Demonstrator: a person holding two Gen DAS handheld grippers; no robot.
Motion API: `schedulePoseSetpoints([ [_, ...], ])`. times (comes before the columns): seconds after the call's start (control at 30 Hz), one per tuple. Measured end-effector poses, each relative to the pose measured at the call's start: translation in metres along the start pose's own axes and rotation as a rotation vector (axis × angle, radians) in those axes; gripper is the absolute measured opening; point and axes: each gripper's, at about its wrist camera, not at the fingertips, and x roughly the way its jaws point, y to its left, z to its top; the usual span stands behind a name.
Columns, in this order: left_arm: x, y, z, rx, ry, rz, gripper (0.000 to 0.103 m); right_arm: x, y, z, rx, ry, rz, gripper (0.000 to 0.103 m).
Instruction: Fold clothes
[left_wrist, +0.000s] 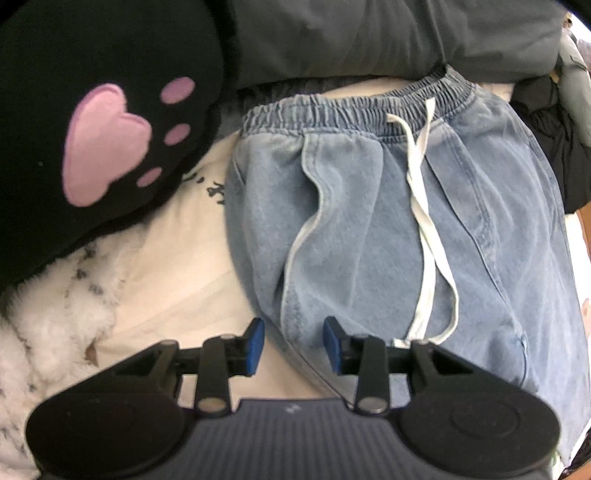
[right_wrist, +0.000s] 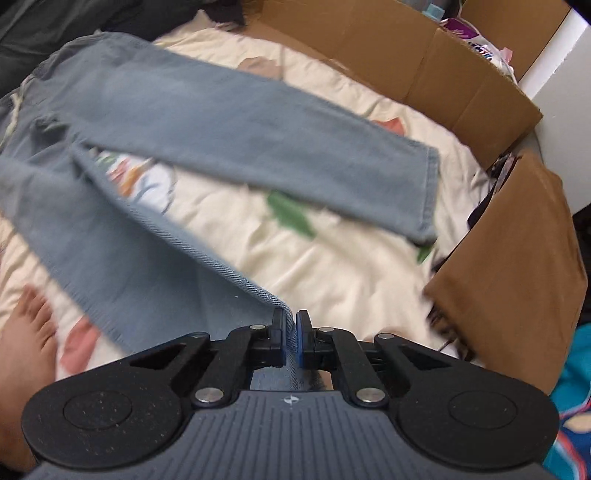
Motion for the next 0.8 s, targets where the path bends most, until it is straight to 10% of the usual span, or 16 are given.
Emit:
schedulePoseSetpoints([
  [0.43, 0.008, -0.006, -0.005, 0.007, -0.014, 0.018, 0.038, 0.101, -0.039, 0.033, 0.078, 0.130, 0.017, 0.003],
  [0.8, 0.006, -0.008, -0.004, 0.021, -0.022, 0.022, 0.038, 0.105, -0.043, 0.061, 0.006, 0.083, 0.007, 0.003],
])
